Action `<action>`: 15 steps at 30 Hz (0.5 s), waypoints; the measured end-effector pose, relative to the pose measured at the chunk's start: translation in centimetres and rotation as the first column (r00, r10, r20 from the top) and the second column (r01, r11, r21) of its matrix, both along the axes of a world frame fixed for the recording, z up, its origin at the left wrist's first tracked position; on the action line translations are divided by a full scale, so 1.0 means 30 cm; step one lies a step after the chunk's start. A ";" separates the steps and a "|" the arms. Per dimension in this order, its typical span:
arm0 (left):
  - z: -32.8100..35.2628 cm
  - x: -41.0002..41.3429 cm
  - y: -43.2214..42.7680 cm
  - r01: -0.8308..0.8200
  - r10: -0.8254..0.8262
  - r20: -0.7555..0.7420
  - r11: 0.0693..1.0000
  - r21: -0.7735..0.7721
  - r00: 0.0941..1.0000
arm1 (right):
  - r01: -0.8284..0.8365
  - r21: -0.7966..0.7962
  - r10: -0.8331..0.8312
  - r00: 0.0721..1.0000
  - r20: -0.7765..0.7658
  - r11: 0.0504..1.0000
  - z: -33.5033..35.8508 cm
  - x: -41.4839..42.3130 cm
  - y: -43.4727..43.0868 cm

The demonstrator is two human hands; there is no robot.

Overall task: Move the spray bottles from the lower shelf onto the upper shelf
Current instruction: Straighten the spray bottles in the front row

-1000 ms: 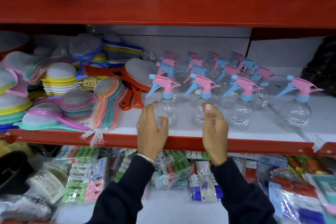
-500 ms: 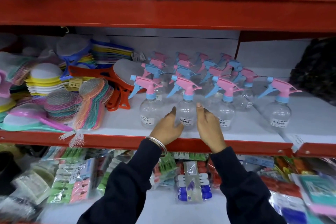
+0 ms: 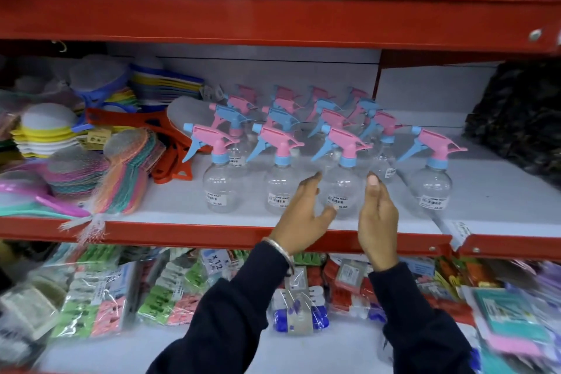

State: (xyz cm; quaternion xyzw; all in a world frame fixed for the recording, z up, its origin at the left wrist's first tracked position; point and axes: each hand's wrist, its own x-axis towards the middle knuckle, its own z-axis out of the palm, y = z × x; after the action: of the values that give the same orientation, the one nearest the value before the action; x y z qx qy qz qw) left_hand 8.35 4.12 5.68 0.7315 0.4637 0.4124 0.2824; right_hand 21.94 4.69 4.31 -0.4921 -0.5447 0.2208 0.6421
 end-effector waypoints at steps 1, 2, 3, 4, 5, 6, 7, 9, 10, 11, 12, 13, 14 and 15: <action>0.006 0.016 0.017 0.020 -0.023 -0.055 0.998 -0.059 0.998 | -0.018 -0.034 0.019 1.000 0.011 0.999 0.006 0.010 0.008; 0.014 0.028 0.032 0.030 -0.040 -0.090 0.994 -0.110 0.995 | -0.034 -0.058 0.035 0.999 0.023 0.998 0.013 0.017 0.014; 0.019 0.035 0.044 0.034 -0.050 -0.107 0.988 -0.151 0.993 | -0.043 -0.071 0.046 0.998 0.039 0.997 0.018 0.020 0.022; 0.022 0.039 0.054 0.032 -0.055 -0.119 0.982 -0.184 0.991 | -0.052 -0.077 0.056 0.997 0.053 0.996 0.021 0.022 0.027; 0.022 0.043 0.059 0.024 -0.053 -0.136 0.979 -0.204 0.989 | -0.058 -0.079 0.063 0.996 0.065 0.995 0.022 0.026 0.030; 0.019 0.046 0.059 0.013 -0.048 -0.159 0.977 -0.211 0.986 | -0.062 -0.080 0.068 0.995 0.075 0.995 0.022 0.028 0.030; 0.014 0.047 0.057 0.003 -0.041 -0.178 0.978 -0.207 0.983 | -0.065 -0.082 0.072 0.994 0.083 0.994 0.021 0.032 0.032; 0.007 0.044 0.050 -0.011 -0.028 -0.189 0.980 -0.199 0.982 | -0.074 -0.091 0.083 0.992 0.098 0.993 0.024 0.038 0.032; 0.005 0.043 0.045 -0.018 -0.020 -0.188 0.980 -0.197 0.982 | -0.082 -0.094 0.093 0.990 0.109 0.992 0.027 0.041 0.033; 0.004 0.044 0.040 -0.029 -0.009 -0.190 0.981 -0.192 0.982 | -0.094 -0.098 0.105 0.987 0.118 0.991 0.029 0.044 0.033; 0.004 0.048 0.034 -0.046 0.011 -0.189 0.983 -0.180 0.982 | -0.105 -0.098 0.116 0.987 0.115 0.990 0.028 0.050 0.031; 0.003 0.058 0.026 -0.074 0.047 -0.174 0.986 -0.151 0.984 | -0.116 -0.090 0.125 0.987 0.097 0.989 0.027 0.057 0.027; 0.002 0.071 0.015 -0.117 0.103 -0.131 0.988 -0.098 0.986 | -0.121 -0.068 0.126 0.990 0.068 0.990 0.025 0.069 0.020; 0.000 0.091 0.002 -0.173 0.172 -0.047 0.985 -0.026 0.984 | -0.119 -0.035 0.120 0.992 0.036 0.992 0.021 0.085 0.013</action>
State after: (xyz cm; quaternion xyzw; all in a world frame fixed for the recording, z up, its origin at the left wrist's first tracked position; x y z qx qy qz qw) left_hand 11.08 4.17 5.67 0.6934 0.5375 0.4120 0.2462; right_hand 24.50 5.08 4.93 -0.4730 -0.5816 0.2584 0.6093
